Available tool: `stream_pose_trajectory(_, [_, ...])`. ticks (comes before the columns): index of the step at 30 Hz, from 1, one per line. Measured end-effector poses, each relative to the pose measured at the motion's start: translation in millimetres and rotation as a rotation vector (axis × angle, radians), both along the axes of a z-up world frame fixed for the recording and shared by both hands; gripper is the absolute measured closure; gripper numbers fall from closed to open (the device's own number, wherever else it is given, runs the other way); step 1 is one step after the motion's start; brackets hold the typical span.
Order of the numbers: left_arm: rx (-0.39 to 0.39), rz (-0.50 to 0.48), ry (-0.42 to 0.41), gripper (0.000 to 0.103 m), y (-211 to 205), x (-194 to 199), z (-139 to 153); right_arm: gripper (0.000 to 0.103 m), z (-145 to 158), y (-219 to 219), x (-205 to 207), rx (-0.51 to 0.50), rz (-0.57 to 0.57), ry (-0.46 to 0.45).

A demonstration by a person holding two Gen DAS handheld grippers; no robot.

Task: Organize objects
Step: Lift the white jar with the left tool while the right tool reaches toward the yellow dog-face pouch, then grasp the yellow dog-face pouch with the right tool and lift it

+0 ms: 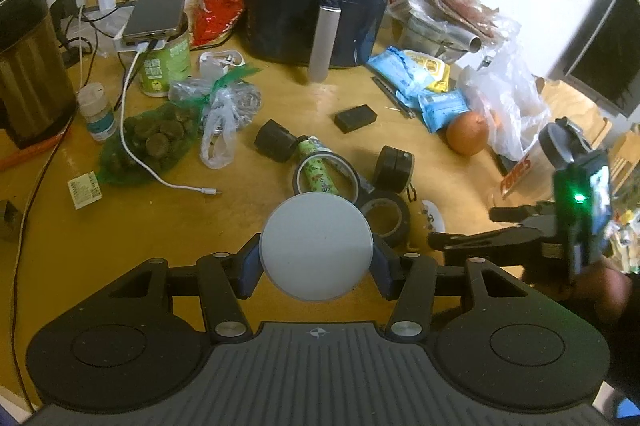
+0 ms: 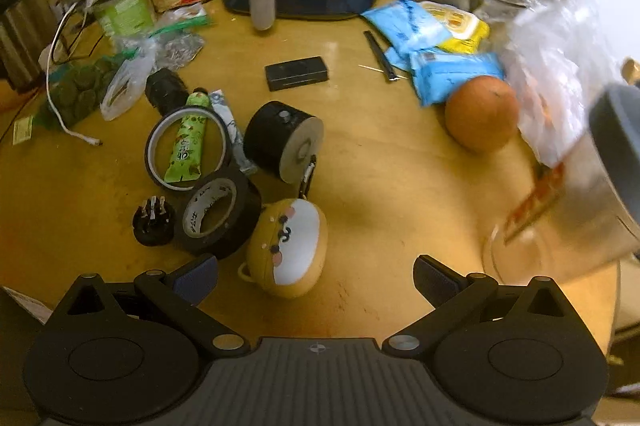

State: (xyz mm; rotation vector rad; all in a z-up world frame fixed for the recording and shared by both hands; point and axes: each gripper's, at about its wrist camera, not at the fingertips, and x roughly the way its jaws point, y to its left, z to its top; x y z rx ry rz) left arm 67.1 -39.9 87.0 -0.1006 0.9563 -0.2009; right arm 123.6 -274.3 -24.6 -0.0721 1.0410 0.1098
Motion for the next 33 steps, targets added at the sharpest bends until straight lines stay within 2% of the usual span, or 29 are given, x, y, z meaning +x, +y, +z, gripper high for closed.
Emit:
stream_pose_trajectory(9, [-0.016,0.038,0.02,0.05,5,-11,-2,0.001,-21,14,13,-0.076,0.108,0.03])
stream_pose_trajectory(11, [-0.023,0.045,0.026,0.05,6,-14,-4,0.015,-27,14,16,-0.064,0.097,0.038])
stream_pose_trajectory(13, [-0.028,0.051,0.032,0.05,7,-16,-5,0.021,-32,14,19,-0.044,0.083,0.052])
stream_pose_trajectory(19, [-0.033,0.062,0.046,0.05,9,-20,-8,0.024,-37,18,24,-0.021,0.078,0.029])
stream_pose_trajectory(23, [-0.034,0.065,0.05,0.05,7,-20,-9,0.034,-36,23,29,-0.015,0.081,0.015])
stream_pose_trajectory(33, [-0.036,0.063,0.03,0.05,5,-21,-3,0.036,-31,14,27,0.013,0.078,0.046])
